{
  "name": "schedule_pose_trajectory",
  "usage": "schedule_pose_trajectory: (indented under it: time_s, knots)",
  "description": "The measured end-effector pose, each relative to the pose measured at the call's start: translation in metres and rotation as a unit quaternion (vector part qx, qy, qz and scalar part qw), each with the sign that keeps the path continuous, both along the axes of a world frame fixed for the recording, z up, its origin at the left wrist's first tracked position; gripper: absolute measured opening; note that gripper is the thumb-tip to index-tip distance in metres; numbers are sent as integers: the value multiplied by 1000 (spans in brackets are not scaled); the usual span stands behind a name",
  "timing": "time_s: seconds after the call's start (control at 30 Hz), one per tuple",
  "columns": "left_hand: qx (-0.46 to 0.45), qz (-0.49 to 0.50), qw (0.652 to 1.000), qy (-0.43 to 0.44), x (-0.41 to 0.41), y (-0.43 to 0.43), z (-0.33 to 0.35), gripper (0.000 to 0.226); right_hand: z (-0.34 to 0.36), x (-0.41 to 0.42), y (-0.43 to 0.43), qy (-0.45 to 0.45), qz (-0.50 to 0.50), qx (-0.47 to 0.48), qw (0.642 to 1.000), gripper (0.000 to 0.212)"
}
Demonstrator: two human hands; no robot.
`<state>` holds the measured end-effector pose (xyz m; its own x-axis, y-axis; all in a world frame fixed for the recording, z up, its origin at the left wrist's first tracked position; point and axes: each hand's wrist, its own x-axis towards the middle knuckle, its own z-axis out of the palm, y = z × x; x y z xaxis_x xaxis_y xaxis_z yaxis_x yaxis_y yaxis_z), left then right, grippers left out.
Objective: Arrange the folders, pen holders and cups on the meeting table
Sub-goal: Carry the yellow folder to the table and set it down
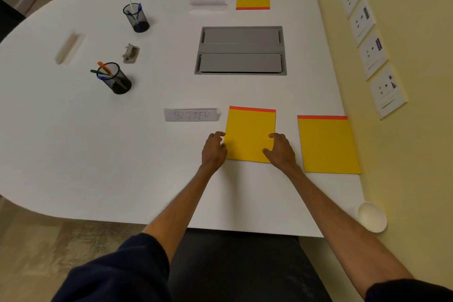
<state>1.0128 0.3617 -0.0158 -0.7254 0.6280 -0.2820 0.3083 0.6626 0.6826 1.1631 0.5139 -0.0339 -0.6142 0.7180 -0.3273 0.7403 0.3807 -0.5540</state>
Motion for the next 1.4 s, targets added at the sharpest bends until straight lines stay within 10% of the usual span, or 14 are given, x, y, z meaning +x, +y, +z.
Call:
schedule_pose_trajectory:
  time_s: [0.53, 0.83, 0.93, 1.4]
  knots:
    - [-20, 25, 989, -144, -5, -1, -19, 64, -31, -17, -13, -62, -128, -51, 988, 74]
    - [-5, 142, 966, -217, 7, 3, -26, 25, -38, -16, -17, -10, -187, -76, 979, 79]
    - [3, 140, 967, -213, 10, 0, -27, 54, -41, -12, -22, 2, -218, -93, 972, 79]
    - [50, 147, 971, -182, 18, 8, -26, 48, -34, 4, -28, 63, -251, -59, 964, 73]
